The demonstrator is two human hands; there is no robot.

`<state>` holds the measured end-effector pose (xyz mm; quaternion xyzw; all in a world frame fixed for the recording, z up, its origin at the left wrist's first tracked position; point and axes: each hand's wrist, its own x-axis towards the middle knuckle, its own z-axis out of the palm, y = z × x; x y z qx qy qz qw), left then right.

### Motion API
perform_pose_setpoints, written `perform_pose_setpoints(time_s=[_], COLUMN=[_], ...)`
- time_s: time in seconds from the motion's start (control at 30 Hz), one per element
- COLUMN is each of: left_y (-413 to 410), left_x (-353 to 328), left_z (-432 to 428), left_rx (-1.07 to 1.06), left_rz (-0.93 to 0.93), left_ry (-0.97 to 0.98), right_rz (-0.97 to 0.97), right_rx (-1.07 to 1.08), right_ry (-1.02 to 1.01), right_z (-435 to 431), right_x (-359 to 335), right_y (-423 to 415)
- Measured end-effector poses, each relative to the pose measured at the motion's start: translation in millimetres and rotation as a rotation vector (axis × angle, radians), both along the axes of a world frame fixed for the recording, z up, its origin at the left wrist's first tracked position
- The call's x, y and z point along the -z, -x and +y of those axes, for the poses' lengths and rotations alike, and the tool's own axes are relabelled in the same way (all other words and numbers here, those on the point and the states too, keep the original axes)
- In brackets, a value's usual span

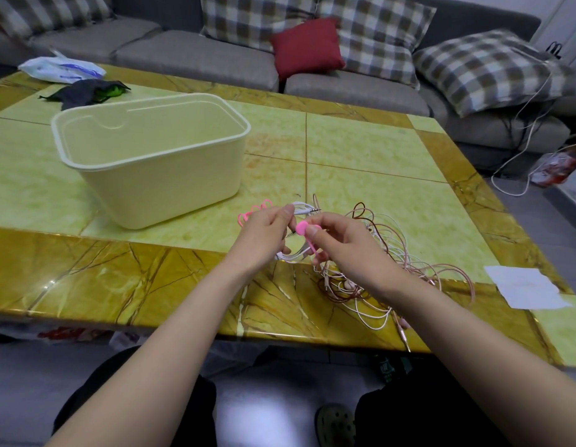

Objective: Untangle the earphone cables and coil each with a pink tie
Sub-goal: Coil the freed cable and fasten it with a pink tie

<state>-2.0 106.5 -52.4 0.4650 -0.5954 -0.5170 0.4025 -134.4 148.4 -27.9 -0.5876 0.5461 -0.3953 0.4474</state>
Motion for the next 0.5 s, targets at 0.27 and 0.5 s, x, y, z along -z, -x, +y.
perform_pose_setpoints(time_s=[0.27,0.5], left_y=[7.2,7.3], left_x=[5.1,0.5], left_z=[7.7,10.1], left_rx=[0.116,0.241], left_rz=[-0.296,-0.243], left_ry=[0.114,0.067], right_rz=[-0.122,-0.144], right_rx=[0.093,0.12], right_ry=[-0.02,-0.054], right_z=[-3.6,-4.6], right_x=[4.2,7.7], right_y=[-0.4,2.0])
